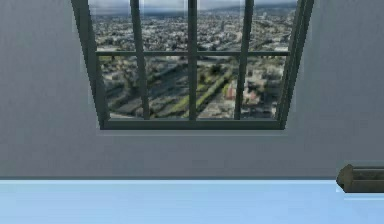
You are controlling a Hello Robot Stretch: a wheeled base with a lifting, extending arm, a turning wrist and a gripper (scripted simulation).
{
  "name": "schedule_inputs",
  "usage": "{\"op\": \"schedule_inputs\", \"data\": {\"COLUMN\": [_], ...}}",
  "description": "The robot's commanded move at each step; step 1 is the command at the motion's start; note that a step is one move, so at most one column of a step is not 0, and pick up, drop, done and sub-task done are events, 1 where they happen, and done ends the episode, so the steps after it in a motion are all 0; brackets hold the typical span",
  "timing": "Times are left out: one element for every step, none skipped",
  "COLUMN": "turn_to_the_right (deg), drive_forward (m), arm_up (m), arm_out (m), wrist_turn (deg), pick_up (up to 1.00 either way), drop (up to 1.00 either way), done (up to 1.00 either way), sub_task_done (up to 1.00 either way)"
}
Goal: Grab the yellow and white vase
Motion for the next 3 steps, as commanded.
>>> {"op": "schedule_inputs", "data": {"turn_to_the_right": [0.0,0.0,0.0], "drive_forward": [0.00,0.00,0.00], "arm_up": [0.50,0.22,0.00], "arm_out": [0.00,0.00,0.32], "wrist_turn": [0.0,0.0,0.0], "pick_up": [0.00,0.00,0.00], "drop": [0.00,0.00,0.00], "done": [0.00,0.00,0.00], "sub_task_done": [0.00,0.00,0.00]}}
